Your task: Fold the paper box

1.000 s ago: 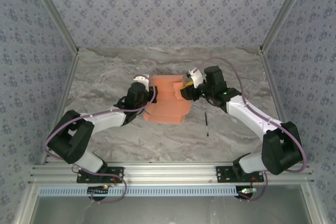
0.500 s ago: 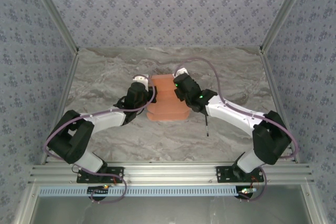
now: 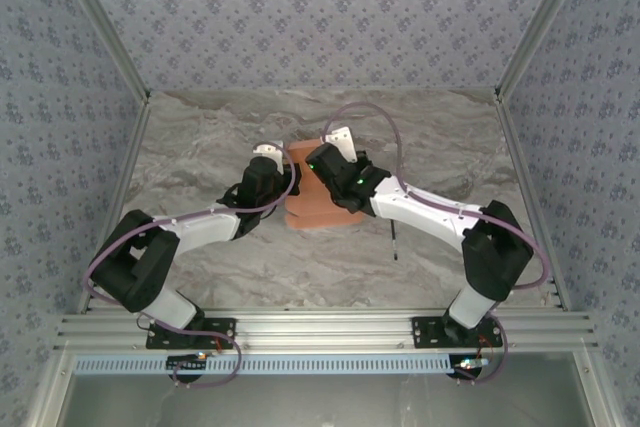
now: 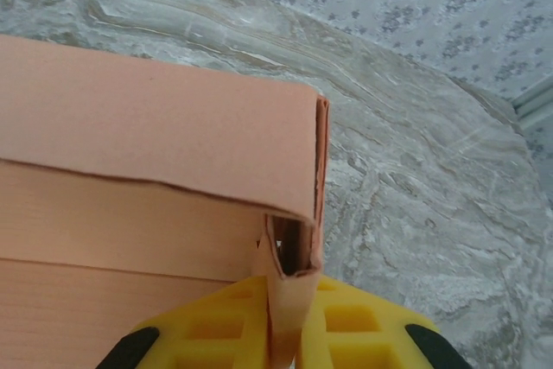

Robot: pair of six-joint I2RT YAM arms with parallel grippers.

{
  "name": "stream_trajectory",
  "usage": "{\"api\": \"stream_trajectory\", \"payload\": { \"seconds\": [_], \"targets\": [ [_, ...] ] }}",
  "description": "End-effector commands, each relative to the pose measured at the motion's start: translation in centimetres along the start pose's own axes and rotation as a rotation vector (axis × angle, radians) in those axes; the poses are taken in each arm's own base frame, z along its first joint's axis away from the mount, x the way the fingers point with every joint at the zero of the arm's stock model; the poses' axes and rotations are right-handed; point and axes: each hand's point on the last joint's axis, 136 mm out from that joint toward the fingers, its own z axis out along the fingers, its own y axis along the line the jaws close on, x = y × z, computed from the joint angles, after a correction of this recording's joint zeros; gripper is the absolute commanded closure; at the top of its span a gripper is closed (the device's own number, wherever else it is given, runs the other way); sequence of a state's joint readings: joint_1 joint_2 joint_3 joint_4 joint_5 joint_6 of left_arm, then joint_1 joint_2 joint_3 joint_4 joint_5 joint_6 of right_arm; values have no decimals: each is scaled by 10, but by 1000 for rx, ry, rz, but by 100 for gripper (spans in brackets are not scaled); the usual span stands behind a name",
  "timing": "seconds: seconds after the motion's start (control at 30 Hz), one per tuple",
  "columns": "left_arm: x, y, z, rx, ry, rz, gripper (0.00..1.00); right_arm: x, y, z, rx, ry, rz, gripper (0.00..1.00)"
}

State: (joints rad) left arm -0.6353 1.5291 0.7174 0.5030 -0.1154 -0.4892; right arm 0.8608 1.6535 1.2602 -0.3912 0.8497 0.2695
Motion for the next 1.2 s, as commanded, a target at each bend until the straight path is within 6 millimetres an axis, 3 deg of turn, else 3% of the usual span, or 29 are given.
{"api": "stream_trajectory", "payload": {
  "seconds": [0.0, 0.3, 0.5, 0.63, 0.8, 0.87, 1.03, 1.13, 1.17],
  "targets": [
    [-8, -17, -3, 63, -14, -5, 97, -7, -26, -5, 163, -20, 7, 87],
    [-8, -18, -2, 65, -13, -18, 97, -13, -35, -10, 271, -20, -21, 87],
    [-8, -18, -2, 60, -15, -13, 97, -14, -18, -8, 178, -15, -12, 83],
    [-8, -15, -2, 44, -13, 0, 97, -13, -2, -11, 48, -10, 7, 71],
    [-1, -6, 2, -9, 24, 45, 97, -6, 23, -24, -168, 5, 19, 46],
    [0, -1, 2, -33, 43, 64, 97, -4, 28, -32, -227, 7, 20, 39],
    [6, 16, 0, -92, 142, 139, 97, -8, 25, -56, -341, -18, 31, 33],
    [14, 26, -5, -111, 261, 187, 96, -21, 21, -79, -445, -63, 58, 32],
    [18, 28, -7, -109, 314, 203, 96, -12, 21, -80, -472, -53, 55, 32]
  ]
}}
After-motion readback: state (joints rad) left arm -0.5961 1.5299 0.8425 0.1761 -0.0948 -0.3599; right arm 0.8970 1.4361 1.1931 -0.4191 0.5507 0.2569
